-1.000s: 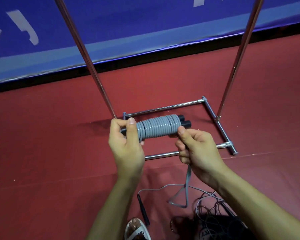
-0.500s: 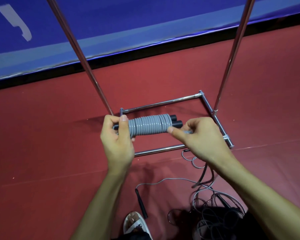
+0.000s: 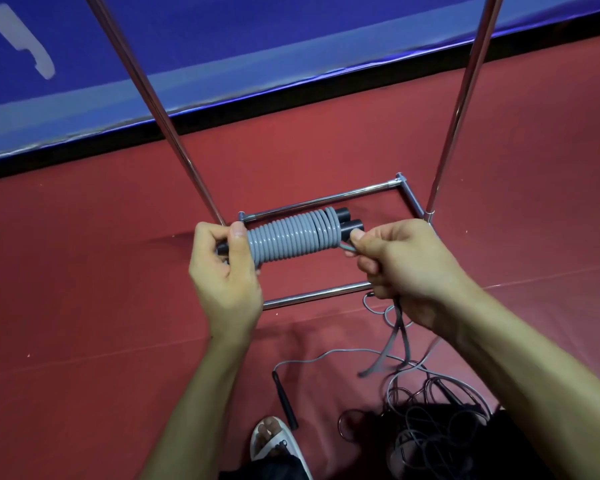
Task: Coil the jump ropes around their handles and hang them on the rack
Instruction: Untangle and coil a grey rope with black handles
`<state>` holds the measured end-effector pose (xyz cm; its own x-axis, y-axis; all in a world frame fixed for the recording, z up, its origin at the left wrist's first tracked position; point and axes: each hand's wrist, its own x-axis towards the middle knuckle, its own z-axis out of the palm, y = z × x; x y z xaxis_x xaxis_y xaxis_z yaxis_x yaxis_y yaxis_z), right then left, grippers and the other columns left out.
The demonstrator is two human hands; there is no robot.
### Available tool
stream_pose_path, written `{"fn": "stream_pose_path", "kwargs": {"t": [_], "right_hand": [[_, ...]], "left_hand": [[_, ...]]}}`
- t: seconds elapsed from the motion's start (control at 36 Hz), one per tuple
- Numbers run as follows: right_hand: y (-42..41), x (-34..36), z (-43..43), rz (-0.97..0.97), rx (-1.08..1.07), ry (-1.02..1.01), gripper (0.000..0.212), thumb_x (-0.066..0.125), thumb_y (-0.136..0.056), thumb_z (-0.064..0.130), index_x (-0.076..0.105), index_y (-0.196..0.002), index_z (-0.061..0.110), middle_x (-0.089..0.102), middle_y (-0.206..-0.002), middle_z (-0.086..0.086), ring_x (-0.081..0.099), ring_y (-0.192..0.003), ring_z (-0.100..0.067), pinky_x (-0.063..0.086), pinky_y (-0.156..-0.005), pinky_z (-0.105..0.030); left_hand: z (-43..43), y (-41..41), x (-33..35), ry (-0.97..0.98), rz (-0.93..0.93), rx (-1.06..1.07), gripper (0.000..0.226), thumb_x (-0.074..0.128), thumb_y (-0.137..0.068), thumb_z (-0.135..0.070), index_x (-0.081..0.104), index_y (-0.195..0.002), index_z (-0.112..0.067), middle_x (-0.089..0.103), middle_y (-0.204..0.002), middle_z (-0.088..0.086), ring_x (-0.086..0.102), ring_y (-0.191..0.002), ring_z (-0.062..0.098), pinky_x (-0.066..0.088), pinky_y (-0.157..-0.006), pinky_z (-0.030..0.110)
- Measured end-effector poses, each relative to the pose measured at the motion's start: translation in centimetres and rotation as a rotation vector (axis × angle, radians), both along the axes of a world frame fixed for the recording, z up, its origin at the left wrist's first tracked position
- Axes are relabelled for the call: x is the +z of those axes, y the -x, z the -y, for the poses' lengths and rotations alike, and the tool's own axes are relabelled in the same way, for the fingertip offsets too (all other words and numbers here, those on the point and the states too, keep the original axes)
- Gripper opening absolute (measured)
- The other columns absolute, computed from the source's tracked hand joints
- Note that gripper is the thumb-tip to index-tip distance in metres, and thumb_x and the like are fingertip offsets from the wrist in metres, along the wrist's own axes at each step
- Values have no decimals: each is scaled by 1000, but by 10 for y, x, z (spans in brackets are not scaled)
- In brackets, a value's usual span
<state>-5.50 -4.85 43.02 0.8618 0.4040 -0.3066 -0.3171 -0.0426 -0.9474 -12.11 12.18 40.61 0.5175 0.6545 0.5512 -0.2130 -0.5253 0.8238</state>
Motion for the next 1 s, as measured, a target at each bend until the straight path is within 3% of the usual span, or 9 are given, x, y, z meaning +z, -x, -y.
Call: {"fn": "stream_pose_path", "kwargs": {"t": [0.08,0.19,0.28,0.36,0.47,0.56,0.64,0.81,1.0], "right_hand": [[-1,8,2,-202,47,-130,23,55,-98,13,59,-84,-5,37,-44,1,21,-34,-4,16,-34,-13],[2,15,4,-183,65,-105,17,62,-90,4,59,-77,-6,51,-49,-5,27,-34,-4,22,-32,-15],[6,16,5,-124,59,-41,13,56,-94,-1,58,-82,-5,57,-50,-7,34,-34,-7,31,-35,-17],[6,11,5,56,21,117,17,59,-94,4,45,-94,15,66,-60,-10,37,-36,-13,32,-41,-23],[2,8,9,542,93,603,15,75,-78,24,61,-79,19,66,-66,2,58,-65,-17,39,-54,-23],[-1,8,12,776,161,736,22,75,-76,24,53,-79,28,59,-71,8,49,-76,-22,36,-63,-28],[-10,8,20,886,292,708,18,76,-81,26,59,-77,29,60,-71,6,50,-73,-20,44,-65,-34],[-27,9,32,968,428,575,12,83,-72,35,72,-74,31,61,-78,6,55,-73,-15,49,-69,-43],[-32,3,39,522,601,103,29,85,-62,34,70,-80,17,59,-63,-22,44,-54,-23,35,-53,-34]], "left_hand": [[0,2,4,-53,5,12,28,49,-98,-17,39,-74,-26,42,-59,-6,42,-48,23,36,-45,40],[-2,3,3,-114,1,1,34,48,-99,-5,36,-74,-26,38,-61,-7,38,-52,1,32,-49,19],[-3,4,1,-111,-17,-25,33,49,-99,-8,37,-74,-26,38,-60,-5,36,-53,3,32,-49,23],[-3,4,0,-126,-48,-37,31,50,-98,-12,38,-73,-27,38,-59,-5,35,-52,5,31,-49,22],[-3,5,1,-126,-80,-65,30,50,-97,-14,40,-73,-27,41,-59,-3,39,-53,8,34,-50,26],[-6,5,2,-119,-109,-96,28,51,-96,-17,40,-72,-28,45,-59,5,43,-54,19,37,-53,34],[-9,7,4,-79,-148,-159,26,52,-96,-21,42,-72,-24,47,-59,18,45,-51,27,38,-50,34],[-10,8,8,64,-205,-280,24,53,-92,-20,45,-70,-16,45,-54,-4,43,-43,5,36,-42,18],[-12,10,14,290,-197,-437,22,59,-78,-36,51,-59,-29,49,-60,0,38,-44,8,31,-38,16]]}}
